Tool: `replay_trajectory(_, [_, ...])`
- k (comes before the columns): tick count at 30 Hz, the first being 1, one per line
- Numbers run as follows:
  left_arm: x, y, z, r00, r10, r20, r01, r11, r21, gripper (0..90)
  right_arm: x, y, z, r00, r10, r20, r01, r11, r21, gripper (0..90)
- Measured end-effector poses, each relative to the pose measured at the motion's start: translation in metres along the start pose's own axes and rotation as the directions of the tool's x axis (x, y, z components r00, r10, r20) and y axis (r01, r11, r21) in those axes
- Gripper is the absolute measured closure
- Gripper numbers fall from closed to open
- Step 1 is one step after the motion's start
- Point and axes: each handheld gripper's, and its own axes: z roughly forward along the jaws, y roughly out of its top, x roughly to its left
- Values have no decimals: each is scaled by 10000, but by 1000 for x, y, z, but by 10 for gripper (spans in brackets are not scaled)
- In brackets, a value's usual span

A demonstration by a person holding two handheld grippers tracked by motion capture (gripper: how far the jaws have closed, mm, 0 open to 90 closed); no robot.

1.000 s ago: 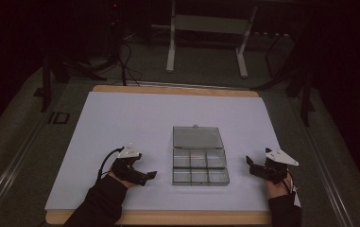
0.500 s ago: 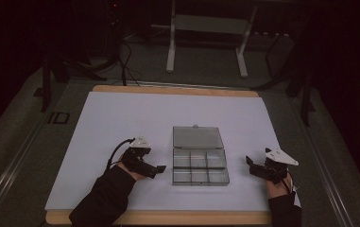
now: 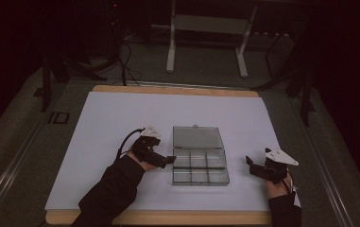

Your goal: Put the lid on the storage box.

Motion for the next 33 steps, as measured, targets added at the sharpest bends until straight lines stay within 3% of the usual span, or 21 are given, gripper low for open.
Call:
replay_trajectory(6, [1,15,8,9999,-40,-115,42,9999,137,27,0,0,0,10000,-8,0,8,10000,11,142])
replay_trajectory(16, [8,35,26,9985,-520,-183,522,9986,109,45,1,0,0,10000,-91,-1,91,9999,49,143])
replay_trajectory(21, [15,45,39,9948,-891,-492,900,9958,170,62,1,0,0,9999,-116,-13,116,9999,60,144])
replay_trajectory(22, [17,48,43,9925,-1100,-534,1110,9937,157,69,1,0,1,9999,-137,-11,137,9999,70,143])
replay_trajectory(25, [20,50,47,9898,-1234,-706,1244,9922,111,88,1,0,1,9999,-152,-21,152,9999,76,144])
replay_trajectory(26, [24,50,50,9849,-1566,-740,1574,9875,58,118,1,0,1,9999,-170,-25,170,9998,70,144])
replay_trajectory(28, [27,50,54,9788,-1846,-888,1856,9826,36,140,2,0,1,9998,-183,-24,184,9998,91,144])
replay_trajectory(30, [28,49,55,9775,-1919,-873,1929,9812,32,158,2,0,1,9998,-194,-27,194,9998,100,144])
replay_trajectory(33, [33,46,61,9700,-2244,-937,2267,9739,146,169,2,0,1,9997,-224,-18,224,9997,99,144])
